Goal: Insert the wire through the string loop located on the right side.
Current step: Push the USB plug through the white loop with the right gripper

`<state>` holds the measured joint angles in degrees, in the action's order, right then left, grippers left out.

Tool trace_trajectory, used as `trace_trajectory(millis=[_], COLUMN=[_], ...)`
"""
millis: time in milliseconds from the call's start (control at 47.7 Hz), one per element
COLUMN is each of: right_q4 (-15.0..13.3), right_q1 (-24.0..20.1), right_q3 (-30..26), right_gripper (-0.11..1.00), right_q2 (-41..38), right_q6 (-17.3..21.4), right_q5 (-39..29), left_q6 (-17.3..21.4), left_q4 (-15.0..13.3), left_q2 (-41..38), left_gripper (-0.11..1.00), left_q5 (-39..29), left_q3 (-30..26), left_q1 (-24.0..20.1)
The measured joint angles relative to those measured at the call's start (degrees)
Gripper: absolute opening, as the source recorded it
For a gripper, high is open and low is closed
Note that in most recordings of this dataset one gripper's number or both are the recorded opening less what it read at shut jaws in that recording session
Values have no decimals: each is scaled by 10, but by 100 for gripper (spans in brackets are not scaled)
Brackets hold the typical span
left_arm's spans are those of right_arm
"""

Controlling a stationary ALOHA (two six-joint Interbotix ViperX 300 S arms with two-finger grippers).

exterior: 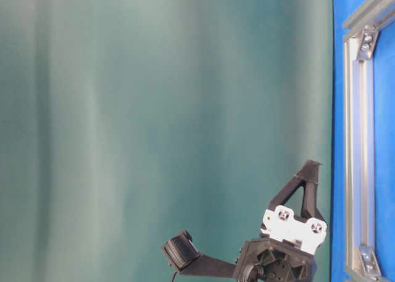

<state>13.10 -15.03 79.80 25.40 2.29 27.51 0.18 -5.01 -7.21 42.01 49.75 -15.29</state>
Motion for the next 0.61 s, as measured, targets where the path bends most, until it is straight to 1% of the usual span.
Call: trace_trajectory(millis=[231,440,608], right_q4=[0,0,0], right_q1=[1,1,1], right_q3=[-12,-39,-73], right_gripper=[-3,-3,-3], right_q2=[-21,-76,-124], right_q6=[3,3,3], right_q5=[4,39,57], left_q6=[0,0,0], left_q4=[-1,-1,0], left_q2=[0,-1,0], left_gripper=[0,0,0], left_q5=[0,0,0], left_q3=[0,0,0], left_q1=[0,0,0])
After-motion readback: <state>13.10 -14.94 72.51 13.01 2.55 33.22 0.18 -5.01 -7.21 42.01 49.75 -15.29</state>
